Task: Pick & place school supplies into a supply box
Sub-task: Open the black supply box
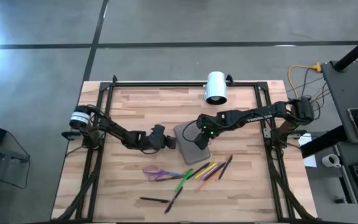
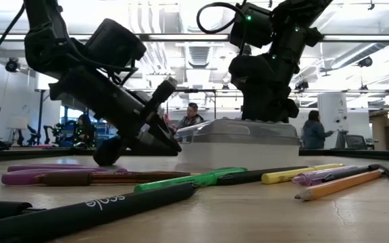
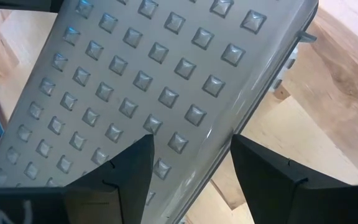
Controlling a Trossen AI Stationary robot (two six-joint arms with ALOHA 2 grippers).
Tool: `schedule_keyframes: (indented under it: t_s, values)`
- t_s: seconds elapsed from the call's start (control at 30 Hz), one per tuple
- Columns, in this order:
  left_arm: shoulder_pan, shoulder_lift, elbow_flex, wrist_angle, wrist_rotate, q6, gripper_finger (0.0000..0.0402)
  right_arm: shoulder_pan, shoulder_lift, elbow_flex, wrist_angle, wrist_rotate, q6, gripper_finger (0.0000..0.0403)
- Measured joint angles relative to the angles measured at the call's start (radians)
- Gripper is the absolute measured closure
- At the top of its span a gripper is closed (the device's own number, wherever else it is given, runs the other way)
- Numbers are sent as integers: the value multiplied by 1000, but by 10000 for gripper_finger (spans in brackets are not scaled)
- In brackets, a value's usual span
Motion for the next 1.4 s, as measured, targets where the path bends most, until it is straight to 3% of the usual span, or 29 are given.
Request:
schedule_keyframes:
  t_s: [0.5,0.73,1.4]
  values:
    - [-22,0,-1,65,144,92,379,-11,8,-1,-15,3,-1,197]
    - [-29,-5,2,195,327,93,379,-16,8,-2,21,78,18,197]
    - [0,-7,-10,357,271,131,379,1,7,-2,1,105,24,197]
